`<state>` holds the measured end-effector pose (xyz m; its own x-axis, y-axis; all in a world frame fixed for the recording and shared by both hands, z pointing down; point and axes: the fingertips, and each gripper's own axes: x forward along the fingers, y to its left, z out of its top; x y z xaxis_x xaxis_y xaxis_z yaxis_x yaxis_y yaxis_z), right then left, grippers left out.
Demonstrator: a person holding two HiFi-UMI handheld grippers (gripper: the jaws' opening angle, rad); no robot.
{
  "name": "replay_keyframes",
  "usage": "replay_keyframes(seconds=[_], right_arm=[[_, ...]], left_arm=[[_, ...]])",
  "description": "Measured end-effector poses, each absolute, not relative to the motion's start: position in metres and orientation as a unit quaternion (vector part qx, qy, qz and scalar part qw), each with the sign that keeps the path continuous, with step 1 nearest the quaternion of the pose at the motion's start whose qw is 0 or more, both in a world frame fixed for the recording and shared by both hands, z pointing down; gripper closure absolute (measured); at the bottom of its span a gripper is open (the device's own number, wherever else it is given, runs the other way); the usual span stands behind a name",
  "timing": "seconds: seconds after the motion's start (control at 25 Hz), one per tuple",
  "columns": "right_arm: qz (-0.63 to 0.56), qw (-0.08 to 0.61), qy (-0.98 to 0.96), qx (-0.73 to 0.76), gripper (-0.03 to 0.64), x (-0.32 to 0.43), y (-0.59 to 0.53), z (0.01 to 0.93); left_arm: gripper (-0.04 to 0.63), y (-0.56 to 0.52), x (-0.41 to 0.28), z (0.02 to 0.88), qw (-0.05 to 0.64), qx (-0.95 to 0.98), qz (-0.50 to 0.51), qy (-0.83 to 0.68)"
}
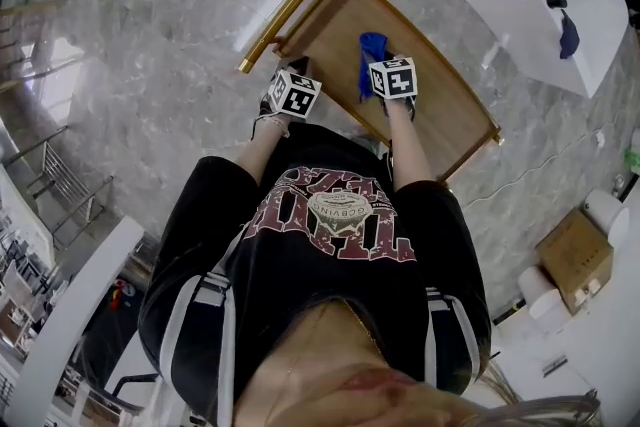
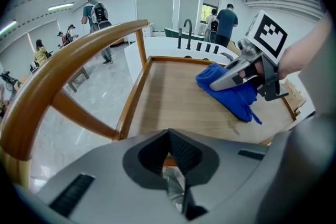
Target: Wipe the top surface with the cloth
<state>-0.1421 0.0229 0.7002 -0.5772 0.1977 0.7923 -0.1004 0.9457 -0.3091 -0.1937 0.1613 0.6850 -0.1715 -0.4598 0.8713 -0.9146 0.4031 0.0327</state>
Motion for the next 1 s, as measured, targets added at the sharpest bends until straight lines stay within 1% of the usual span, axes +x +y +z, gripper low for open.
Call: replay_keyframes(seconds=[1.0], right_arm=[[0.1,0.461,-0.873,-0.124,0.561,-0.238,0.09,0.698]], left_arm=[[0.548,0.19,-0.193,0.676,0.431,0.464,0.211,-0.744]])
